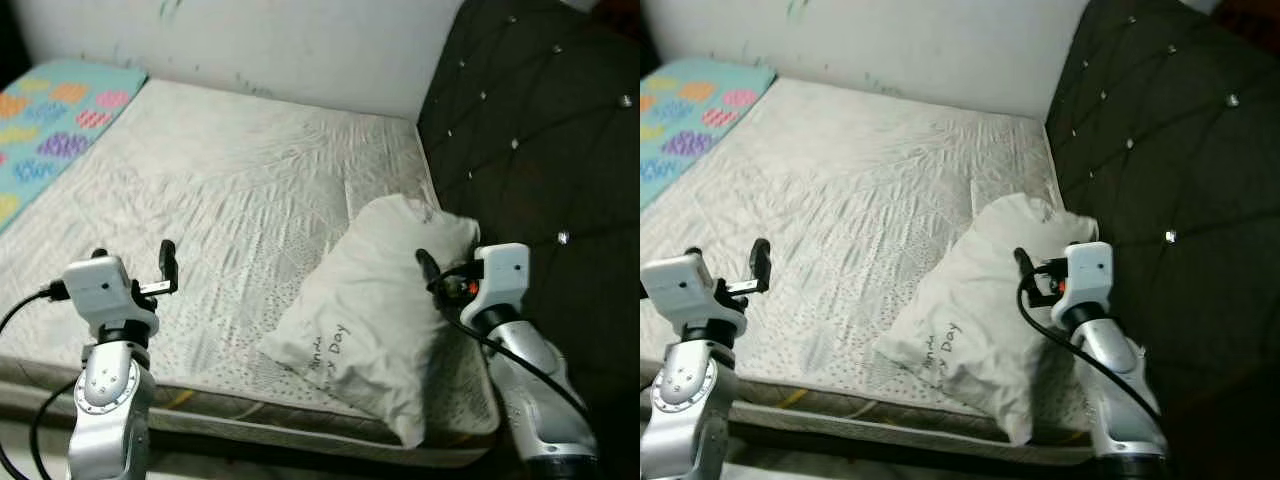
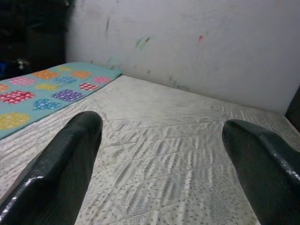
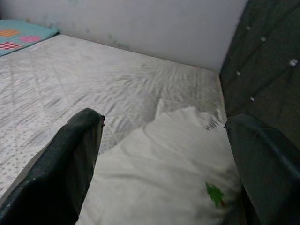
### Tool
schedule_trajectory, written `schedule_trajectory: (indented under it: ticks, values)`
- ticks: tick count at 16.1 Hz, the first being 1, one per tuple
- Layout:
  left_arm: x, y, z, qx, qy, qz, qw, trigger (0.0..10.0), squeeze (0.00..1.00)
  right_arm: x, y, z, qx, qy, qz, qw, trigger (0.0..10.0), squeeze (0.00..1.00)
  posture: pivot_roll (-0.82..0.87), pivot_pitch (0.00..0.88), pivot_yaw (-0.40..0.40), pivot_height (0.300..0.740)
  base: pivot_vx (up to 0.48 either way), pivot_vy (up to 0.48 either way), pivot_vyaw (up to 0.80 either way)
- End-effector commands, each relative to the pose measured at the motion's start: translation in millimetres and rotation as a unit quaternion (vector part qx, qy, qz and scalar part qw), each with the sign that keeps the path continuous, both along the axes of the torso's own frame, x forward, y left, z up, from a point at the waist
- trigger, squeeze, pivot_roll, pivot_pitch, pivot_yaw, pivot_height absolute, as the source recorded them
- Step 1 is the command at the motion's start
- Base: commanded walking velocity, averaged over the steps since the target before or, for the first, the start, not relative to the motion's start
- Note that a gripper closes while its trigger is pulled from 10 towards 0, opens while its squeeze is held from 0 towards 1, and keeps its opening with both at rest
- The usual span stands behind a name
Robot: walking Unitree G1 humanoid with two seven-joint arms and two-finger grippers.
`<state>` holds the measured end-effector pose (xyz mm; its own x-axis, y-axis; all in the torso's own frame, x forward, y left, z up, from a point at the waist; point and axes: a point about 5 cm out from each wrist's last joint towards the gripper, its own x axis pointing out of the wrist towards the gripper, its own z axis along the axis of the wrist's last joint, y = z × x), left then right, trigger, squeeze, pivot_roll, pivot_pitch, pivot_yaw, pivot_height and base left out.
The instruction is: Clean up the room
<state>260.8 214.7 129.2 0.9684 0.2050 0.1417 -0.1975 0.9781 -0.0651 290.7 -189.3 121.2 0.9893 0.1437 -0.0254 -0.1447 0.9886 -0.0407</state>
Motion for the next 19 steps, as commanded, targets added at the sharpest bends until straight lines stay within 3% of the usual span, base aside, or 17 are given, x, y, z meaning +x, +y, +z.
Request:
schedule_trajectory:
  ticks: [1, 3, 8, 12, 19]
  values:
    - [3.3, -7.3, 2.2, -0.002, -0.003, -0.012, 1.000, 10.0, 0.00, -2.5, -10.6, 2.0, -0.004, 0.001, -0.018, 1.000, 10.0, 0.00, -0.09, 0.000, -0.070, 0.740, 0.000, 0.000, -0.80]
    - [-0.4, -9.7, 3.3, -0.002, -0.003, -0.020, 1.000, 10.0, 0.00, -6.5, -8.1, 1.8, 0.000, -0.002, -0.016, 1.000, 10.0, 0.00, -0.08, 0.000, -0.071, 0.740, 0.000, 0.000, -0.80]
    - [-32.1, -0.7, -11.9, 0.001, 0.038, -0.007, 0.999, 10.0, 0.00, -16.5, 5.5, -4.9, 0.001, 0.013, 0.005, 1.000, 10.0, 0.00, -0.04, 0.000, -0.079, 0.740, 0.000, 0.000, 0.00]
    - [-43.8, 0.6, -16.2, 0.001, 0.059, -0.012, 0.998, 10.0, 0.00, -22.4, 2.2, -9.4, 0.000, 0.025, -0.001, 1.000, 10.0, 0.00, -0.04, 0.000, -0.069, 0.740, 0.000, 0.000, 0.00]
    - [-45.2, -0.3, -9.9, 0.003, 0.065, -0.019, 0.998, 10.0, 0.00, -27.6, 6.9, -11.3, -0.008, 0.037, 0.017, 0.999, 10.0, 0.00, -0.04, 0.000, -0.077, 0.740, 0.000, 0.000, 0.00]
